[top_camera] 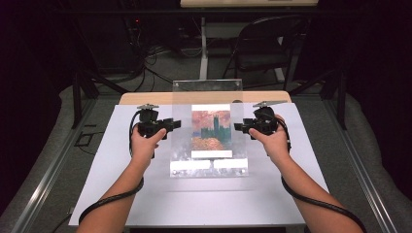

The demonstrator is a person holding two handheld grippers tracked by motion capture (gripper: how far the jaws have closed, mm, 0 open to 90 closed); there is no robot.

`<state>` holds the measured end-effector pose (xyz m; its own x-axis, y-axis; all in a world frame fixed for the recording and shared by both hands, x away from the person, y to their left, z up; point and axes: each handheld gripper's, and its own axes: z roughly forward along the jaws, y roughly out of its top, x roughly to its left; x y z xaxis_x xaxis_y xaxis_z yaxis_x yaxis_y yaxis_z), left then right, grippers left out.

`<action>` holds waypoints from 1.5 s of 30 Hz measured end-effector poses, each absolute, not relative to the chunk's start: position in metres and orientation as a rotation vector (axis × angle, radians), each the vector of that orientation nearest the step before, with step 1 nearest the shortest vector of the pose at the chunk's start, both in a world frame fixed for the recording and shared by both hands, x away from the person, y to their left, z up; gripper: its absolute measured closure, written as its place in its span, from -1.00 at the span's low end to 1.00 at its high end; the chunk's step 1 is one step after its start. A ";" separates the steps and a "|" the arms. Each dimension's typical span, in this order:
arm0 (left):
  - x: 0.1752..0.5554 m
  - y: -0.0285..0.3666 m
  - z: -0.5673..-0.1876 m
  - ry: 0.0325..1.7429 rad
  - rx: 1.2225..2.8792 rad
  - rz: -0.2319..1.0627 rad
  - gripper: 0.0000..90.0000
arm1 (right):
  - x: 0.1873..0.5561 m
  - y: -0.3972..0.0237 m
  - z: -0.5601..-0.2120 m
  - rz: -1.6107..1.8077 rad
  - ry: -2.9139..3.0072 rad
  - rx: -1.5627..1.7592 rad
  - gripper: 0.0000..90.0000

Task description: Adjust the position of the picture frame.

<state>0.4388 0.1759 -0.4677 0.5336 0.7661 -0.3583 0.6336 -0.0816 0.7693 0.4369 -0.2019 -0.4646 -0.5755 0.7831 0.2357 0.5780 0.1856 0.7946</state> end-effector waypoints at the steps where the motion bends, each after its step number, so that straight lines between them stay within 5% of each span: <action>1: 0.438 0.177 -0.467 1.160 1.786 0.167 0.26 | 0.435 -0.202 -0.464 1.337 2.236 1.309 0.10; 45: 0.372 0.183 -0.444 1.018 1.760 0.310 0.49 | 0.371 -0.206 -0.437 1.318 2.181 1.130 0.37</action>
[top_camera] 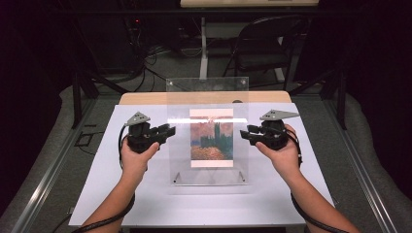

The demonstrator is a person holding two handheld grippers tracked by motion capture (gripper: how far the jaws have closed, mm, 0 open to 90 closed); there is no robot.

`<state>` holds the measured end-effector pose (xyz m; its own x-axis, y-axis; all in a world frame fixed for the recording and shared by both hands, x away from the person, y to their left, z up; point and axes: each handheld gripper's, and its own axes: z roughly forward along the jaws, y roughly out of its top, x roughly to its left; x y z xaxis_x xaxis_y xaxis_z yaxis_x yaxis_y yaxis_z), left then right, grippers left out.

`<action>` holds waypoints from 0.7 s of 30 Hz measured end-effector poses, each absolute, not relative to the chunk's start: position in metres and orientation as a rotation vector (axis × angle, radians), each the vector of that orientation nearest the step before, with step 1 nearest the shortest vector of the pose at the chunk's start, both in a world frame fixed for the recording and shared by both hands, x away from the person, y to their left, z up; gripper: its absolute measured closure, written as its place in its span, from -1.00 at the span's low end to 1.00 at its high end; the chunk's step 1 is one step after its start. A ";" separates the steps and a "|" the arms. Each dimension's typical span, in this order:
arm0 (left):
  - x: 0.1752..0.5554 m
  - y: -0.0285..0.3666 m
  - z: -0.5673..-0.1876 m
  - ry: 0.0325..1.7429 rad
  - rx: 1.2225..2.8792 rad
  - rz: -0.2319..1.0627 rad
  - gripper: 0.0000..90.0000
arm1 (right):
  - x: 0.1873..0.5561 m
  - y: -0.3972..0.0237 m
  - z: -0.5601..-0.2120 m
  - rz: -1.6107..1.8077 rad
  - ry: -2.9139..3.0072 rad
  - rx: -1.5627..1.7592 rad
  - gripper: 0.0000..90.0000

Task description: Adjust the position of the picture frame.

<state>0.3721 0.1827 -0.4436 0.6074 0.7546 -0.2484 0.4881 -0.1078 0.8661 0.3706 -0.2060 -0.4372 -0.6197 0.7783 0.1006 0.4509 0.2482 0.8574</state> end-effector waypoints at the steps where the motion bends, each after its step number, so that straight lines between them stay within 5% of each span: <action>1: 0.372 0.183 -0.444 1.018 1.760 0.310 0.50 | 0.371 -0.206 -0.437 1.318 2.181 1.130 0.37; 21: 0.345 0.181 -0.437 0.965 1.797 0.393 0.54 | 0.343 -0.204 -0.431 1.265 2.164 1.083 0.46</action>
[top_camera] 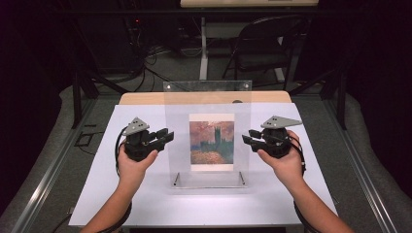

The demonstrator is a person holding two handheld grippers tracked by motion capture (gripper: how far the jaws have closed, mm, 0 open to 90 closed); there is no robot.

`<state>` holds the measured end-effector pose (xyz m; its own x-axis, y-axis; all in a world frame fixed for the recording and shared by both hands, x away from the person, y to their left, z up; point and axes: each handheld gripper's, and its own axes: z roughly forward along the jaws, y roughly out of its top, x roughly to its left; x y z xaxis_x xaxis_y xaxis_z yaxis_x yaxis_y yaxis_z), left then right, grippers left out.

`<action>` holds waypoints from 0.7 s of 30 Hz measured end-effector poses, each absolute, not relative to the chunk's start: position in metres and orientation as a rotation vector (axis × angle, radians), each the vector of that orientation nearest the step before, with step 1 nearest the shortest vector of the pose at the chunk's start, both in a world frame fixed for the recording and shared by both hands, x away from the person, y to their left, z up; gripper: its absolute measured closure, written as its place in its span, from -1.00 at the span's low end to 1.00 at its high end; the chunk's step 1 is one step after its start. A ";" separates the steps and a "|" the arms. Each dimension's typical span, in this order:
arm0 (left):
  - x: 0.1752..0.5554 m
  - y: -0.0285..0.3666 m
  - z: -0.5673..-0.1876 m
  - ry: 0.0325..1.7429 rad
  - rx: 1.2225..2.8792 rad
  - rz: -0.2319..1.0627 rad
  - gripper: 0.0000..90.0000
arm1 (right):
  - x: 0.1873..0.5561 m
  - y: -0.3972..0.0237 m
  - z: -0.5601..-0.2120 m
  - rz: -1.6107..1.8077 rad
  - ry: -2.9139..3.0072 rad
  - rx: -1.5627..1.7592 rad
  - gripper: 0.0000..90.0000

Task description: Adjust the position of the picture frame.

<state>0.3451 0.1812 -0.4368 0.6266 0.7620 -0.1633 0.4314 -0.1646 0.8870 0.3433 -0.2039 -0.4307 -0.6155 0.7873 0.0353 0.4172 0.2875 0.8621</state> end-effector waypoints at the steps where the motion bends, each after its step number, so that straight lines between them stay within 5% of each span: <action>1: 0.344 0.182 -0.437 0.961 1.800 0.391 0.55 | 0.342 -0.204 -0.430 1.266 2.162 1.077 0.46; 21: 0.314 0.185 -0.434 0.886 1.827 0.430 0.60 | 0.311 -0.207 -0.430 1.286 2.152 1.008 0.52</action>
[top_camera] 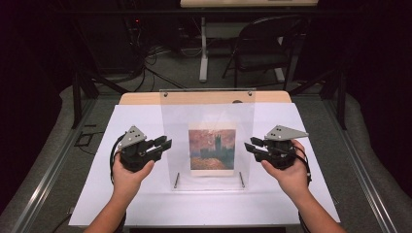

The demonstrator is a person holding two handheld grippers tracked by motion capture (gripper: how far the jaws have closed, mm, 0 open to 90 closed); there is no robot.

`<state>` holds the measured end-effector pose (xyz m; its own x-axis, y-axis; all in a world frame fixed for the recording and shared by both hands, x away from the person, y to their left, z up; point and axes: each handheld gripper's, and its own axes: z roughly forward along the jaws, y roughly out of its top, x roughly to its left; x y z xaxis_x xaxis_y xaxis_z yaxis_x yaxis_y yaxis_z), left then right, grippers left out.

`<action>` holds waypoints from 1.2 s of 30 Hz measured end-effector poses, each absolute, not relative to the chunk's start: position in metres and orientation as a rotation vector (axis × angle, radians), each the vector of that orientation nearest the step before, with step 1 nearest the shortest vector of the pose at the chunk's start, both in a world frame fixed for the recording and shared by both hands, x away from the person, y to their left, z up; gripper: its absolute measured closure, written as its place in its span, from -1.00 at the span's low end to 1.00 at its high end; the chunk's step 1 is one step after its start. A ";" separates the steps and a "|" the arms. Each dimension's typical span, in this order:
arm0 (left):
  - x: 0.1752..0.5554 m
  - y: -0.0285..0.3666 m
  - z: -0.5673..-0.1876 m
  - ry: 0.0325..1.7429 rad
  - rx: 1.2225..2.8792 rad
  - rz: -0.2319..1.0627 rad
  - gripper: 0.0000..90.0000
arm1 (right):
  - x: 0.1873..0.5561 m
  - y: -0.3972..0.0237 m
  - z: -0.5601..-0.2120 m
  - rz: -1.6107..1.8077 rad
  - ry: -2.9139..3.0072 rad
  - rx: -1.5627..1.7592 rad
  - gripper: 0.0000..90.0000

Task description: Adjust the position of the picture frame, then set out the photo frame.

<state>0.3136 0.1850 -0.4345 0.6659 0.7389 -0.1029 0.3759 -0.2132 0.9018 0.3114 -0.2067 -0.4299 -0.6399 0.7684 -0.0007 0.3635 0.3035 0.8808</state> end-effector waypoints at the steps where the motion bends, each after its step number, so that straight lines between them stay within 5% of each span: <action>1: 0.312 0.185 -0.435 0.884 1.824 0.425 0.60 | 0.309 -0.207 -0.430 1.287 2.156 1.005 0.52; 36: 0.282 0.187 -0.445 0.860 1.809 0.395 0.58 | 0.281 -0.210 -0.434 1.331 2.167 0.965 0.52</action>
